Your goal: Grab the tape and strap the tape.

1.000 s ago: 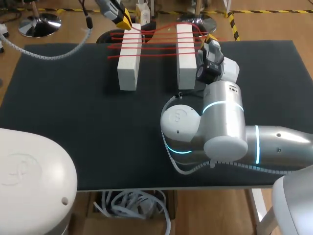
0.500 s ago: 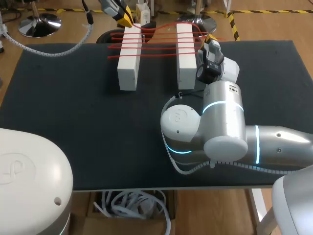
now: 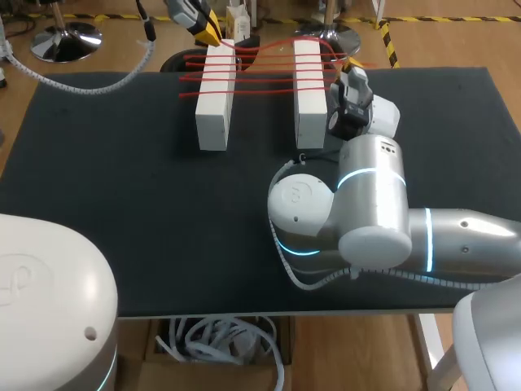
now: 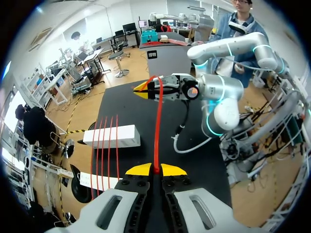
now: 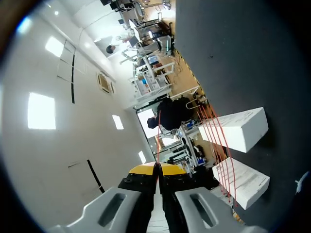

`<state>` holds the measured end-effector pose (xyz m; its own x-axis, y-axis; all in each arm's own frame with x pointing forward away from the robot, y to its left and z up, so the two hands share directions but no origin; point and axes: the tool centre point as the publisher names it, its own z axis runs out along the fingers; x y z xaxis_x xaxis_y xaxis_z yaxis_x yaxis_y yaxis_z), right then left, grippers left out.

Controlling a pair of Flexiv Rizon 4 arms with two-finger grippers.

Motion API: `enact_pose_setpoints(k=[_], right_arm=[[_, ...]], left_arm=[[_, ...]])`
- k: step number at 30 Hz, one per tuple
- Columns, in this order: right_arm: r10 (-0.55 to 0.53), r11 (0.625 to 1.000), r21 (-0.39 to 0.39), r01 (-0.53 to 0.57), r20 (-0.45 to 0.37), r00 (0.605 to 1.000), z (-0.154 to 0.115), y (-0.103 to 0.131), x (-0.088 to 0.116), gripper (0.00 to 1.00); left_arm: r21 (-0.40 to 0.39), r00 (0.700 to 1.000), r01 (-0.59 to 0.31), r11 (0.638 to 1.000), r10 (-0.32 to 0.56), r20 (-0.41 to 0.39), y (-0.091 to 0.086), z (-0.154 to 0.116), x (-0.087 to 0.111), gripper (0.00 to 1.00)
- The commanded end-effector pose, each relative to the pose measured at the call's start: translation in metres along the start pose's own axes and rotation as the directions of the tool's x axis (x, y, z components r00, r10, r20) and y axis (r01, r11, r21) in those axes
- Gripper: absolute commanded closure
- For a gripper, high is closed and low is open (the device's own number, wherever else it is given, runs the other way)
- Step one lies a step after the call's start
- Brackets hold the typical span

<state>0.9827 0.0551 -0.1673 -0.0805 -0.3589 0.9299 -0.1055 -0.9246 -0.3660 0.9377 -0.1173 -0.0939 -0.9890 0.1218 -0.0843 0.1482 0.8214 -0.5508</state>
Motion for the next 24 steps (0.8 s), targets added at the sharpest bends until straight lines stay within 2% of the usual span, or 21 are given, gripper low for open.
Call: enact_pose_setpoints(k=[1,2,5,6,8,24], right_arm=[[-0.426,0.902,-0.028,0.430,0.100,0.899,-0.003,-0.005,0.025,1.00],[-0.468,0.881,-0.021,0.473,0.111,0.877,-0.004,-0.005,0.027,1.00],[-0.649,0.759,0.048,0.649,0.118,0.751,-0.008,-0.007,0.037,1.00],[-0.712,0.701,0.078,0.709,0.123,0.691,-0.010,-0.008,0.038,1.00],[-0.817,0.577,0.141,0.805,0.081,0.571,-0.012,-0.010,0.041,1.00],[-0.817,0.577,0.141,0.805,0.081,0.571,-0.012,-0.010,0.041,1.00]], left_arm=[[-0.003,1.000,0.001,1.000,-0.001,-0.002,0.000,-0.001,0.000,1.00],[-0.003,1.000,0.001,1.000,-0.001,-0.002,0.000,-0.001,0.000,1.00],[-0.003,1.000,0.001,1.000,-0.001,-0.002,0.000,-0.001,0.000,1.00],[-0.003,1.000,0.001,1.000,-0.001,-0.002,0.000,-0.001,0.000,1.00],[-0.003,1.000,0.001,1.000,-0.001,-0.002,0.000,-0.001,0.000,1.00],[-0.003,1.000,0.001,1.000,-0.001,-0.002,0.000,-0.001,0.000,1.00]])
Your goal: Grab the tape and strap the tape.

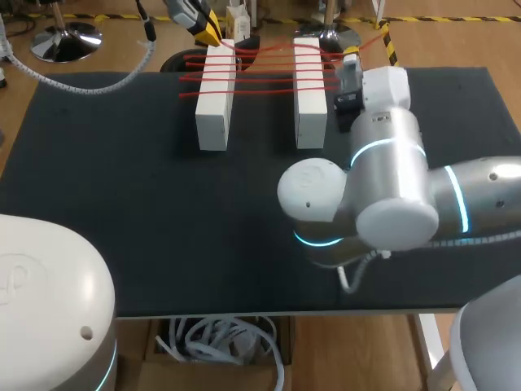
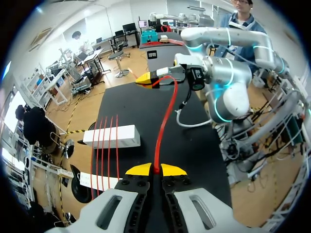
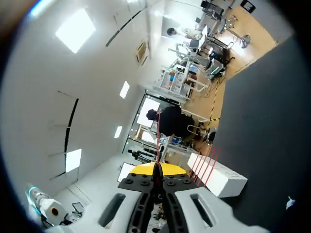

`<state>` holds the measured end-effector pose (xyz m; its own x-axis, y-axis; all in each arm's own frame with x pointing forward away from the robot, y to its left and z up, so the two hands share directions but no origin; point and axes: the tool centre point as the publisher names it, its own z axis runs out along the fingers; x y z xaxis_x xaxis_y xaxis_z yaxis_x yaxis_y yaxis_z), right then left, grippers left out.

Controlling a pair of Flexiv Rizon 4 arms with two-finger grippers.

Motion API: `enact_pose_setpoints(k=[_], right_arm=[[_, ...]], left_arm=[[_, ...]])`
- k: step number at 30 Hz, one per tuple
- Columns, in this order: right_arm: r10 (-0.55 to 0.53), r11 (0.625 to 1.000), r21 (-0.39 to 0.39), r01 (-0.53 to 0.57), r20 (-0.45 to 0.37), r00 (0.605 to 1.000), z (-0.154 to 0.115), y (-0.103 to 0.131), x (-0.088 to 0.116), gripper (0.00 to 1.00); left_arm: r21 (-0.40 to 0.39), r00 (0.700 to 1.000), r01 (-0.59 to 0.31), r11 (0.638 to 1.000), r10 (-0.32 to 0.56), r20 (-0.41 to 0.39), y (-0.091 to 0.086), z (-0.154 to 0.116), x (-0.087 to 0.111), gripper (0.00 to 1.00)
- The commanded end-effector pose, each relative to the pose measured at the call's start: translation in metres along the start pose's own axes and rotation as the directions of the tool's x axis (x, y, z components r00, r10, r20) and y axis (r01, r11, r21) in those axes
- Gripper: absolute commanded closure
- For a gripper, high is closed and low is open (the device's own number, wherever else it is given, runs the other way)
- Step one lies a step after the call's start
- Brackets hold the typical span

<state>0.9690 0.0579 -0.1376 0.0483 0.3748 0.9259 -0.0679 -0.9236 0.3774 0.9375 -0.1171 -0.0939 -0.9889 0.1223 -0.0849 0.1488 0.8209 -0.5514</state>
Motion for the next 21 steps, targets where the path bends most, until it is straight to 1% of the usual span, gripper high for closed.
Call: enact_pose_setpoints(k=[1,2,3,4,6,8,9,11,21], right_arm=[[-0.192,0.980,0.071,0.188,0.060,0.979,0.000,0.011,0.008,1.00],[-0.293,0.955,0.062,0.289,0.076,0.953,0.001,0.007,0.009,1.00],[-0.402,0.915,0.053,0.399,0.064,0.913,0.002,0.005,0.011,1.00],[-0.508,0.861,0.039,0.507,0.073,0.858,0.004,0.003,0.011,1.00],[-0.646,0.763,0.014,0.647,0.066,0.761,0.005,0.002,0.015,1.00],[-0.801,0.596,-0.015,0.803,0.053,0.596,0.007,-0.001,0.019,1.00],[-0.843,0.535,-0.040,0.844,0.048,0.536,0.007,-0.002,0.024,1.00],[-0.896,0.435,-0.087,0.896,0.059,0.441,0.006,-0.003,0.031,1.00],[-0.896,0.435,-0.087,0.896,0.059,0.441,0.006,-0.003,0.031,1.00]], left_arm=[[-0.004,1.000,0.001,1.000,-0.001,-0.002,-0.001,-0.001,0.000,1.00],[-0.004,1.000,0.001,1.000,-0.001,-0.002,-0.001,-0.001,0.000,1.00],[-0.004,1.000,0.001,1.000,-0.001,-0.002,-0.001,-0.001,0.000,1.00],[-0.004,1.000,0.001,1.000,-0.001,-0.002,-0.001,-0.001,0.000,1.00],[-0.004,1.000,0.001,1.000,-0.001,-0.002,-0.001,-0.001,0.000,1.00],[-0.004,1.000,0.001,1.000,-0.001,-0.002,-0.001,-0.001,0.000,1.00],[-0.004,1.000,0.001,1.000,-0.001,-0.002,-0.001,-0.001,0.000,1.00],[-0.004,1.000,0.001,1.000,-0.001,-0.002,-0.001,-0.001,0.000,1.00],[-0.004,1.000,0.001,1.000,-0.001,-0.002,-0.001,-0.001,0.000,1.00]])
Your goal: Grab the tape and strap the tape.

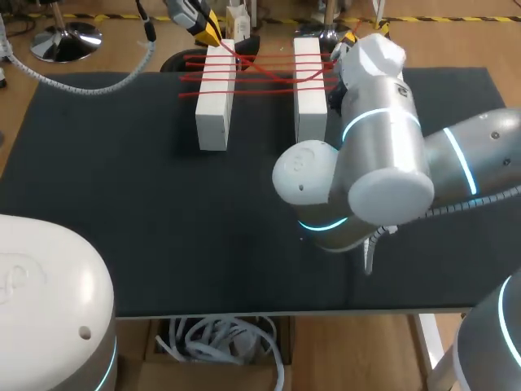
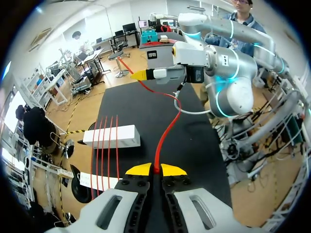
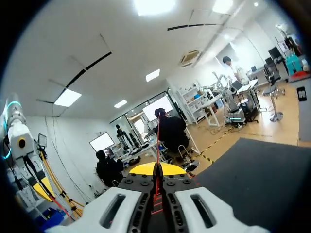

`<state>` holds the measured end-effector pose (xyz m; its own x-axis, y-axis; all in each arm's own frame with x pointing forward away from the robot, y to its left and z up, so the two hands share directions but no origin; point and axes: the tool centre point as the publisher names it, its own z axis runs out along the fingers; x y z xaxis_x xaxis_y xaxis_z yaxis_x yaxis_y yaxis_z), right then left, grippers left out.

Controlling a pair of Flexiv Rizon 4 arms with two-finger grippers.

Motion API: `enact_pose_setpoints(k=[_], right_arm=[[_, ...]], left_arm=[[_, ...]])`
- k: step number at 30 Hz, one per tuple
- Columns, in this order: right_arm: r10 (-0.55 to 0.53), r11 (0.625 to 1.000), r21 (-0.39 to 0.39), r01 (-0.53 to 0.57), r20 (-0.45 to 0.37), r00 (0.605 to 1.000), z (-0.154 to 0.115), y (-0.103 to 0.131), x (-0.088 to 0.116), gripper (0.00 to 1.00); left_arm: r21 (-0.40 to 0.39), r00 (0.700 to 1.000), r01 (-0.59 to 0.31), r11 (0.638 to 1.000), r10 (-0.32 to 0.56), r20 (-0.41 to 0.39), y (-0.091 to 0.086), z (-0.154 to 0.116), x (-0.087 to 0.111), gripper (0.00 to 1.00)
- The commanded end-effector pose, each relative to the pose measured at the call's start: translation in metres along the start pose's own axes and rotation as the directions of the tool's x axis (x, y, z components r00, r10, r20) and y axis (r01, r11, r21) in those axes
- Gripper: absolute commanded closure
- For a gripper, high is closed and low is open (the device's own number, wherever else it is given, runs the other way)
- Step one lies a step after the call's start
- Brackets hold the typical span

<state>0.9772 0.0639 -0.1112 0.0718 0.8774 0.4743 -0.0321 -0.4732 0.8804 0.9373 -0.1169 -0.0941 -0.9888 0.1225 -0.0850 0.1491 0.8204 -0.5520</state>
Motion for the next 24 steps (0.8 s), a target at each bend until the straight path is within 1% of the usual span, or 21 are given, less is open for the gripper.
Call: enact_pose_setpoints(k=[1,16,19,20,21,24], right_arm=[[-0.411,0.907,-0.074,0.415,0.063,0.909,-0.001,-0.003,0.008,1.00],[-0.411,0.907,-0.074,0.415,0.063,0.909,-0.001,-0.003,0.008,1.00],[-0.427,0.897,-0.109,0.427,0.031,0.904,-0.002,0.001,0.012,1.00],[-0.452,0.883,-0.128,0.451,0.017,0.892,-0.002,0.003,0.015,1.00],[-0.495,0.859,-0.146,0.490,0.004,0.869,-0.003,0.004,0.018,1.00],[-0.622,0.768,-0.207,0.606,-0.015,0.783,-0.005,0.010,0.032,1.00]], left_arm=[[-0.005,1.000,0.002,1.000,-0.002,-0.002,-0.001,-0.001,-0.001,1.00],[-0.005,1.000,0.002,1.000,-0.002,-0.002,-0.001,-0.001,-0.001,1.00],[-0.005,1.000,0.002,1.000,-0.002,-0.002,-0.001,-0.001,-0.001,1.00],[-0.005,1.000,0.002,1.000,-0.002,-0.002,-0.001,-0.001,-0.001,1.00],[-0.005,1.000,0.002,1.000,-0.002,-0.002,-0.001,-0.001,-0.001,1.00],[-0.005,1.000,0.002,1.000,-0.002,-0.002,-0.001,-0.001,-0.001,1.00]])
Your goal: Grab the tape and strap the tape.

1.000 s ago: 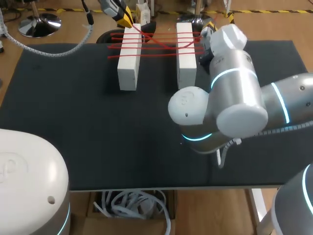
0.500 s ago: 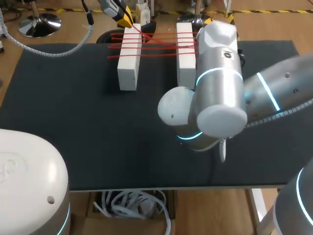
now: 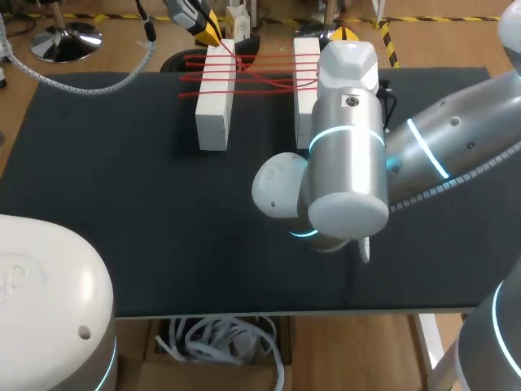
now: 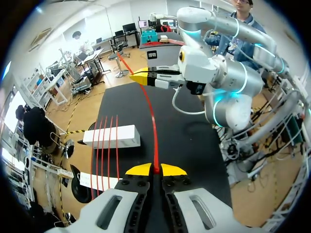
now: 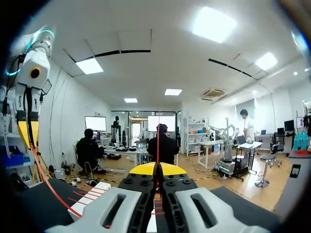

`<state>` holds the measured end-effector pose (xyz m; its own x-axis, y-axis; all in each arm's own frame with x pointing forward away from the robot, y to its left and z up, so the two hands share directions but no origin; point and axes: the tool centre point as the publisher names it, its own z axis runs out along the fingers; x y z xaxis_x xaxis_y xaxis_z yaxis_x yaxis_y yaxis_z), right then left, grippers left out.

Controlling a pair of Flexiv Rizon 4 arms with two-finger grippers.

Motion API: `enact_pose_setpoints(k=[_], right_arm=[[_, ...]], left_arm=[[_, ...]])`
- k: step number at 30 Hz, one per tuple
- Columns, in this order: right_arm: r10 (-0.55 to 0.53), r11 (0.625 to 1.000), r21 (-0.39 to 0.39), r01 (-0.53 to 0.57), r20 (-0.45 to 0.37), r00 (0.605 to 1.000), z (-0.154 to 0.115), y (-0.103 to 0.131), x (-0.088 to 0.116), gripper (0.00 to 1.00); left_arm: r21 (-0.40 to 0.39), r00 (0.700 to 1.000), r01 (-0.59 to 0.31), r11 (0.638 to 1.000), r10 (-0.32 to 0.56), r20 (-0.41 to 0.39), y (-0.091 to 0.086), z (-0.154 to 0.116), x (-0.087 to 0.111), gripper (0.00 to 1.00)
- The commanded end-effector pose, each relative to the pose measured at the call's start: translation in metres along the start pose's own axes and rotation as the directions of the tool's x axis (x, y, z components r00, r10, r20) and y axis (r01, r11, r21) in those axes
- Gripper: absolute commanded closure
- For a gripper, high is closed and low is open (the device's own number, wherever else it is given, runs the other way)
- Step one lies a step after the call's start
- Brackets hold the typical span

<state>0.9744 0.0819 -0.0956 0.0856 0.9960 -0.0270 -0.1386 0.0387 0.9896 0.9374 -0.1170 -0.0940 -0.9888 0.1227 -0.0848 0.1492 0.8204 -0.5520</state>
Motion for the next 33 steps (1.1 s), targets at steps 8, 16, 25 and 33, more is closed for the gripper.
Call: enact_pose_setpoints(k=[8,16,25,33], right_arm=[[-0.522,0.843,-0.196,0.502,-0.069,0.850,-0.003,0.030,0.028,1.00],[-0.552,0.825,-0.164,0.541,-0.028,0.833,-0.004,0.033,0.030,1.00],[-0.552,0.825,-0.164,0.541,-0.028,0.833,-0.004,0.033,0.030,1.00],[-0.552,0.825,-0.164,0.541,-0.028,0.833,-0.004,0.033,0.030,1.00]], left_arm=[[-0.005,1.000,0.002,1.000,-0.002,-0.002,-0.001,-0.001,0.000,1.00],[-0.005,1.000,0.002,1.000,-0.002,-0.002,-0.001,-0.001,0.000,1.00],[-0.005,1.000,0.002,1.000,-0.002,-0.002,-0.001,-0.001,0.000,1.00],[-0.005,1.000,0.002,1.000,-0.002,-0.002,-0.001,-0.001,0.000,1.00]])
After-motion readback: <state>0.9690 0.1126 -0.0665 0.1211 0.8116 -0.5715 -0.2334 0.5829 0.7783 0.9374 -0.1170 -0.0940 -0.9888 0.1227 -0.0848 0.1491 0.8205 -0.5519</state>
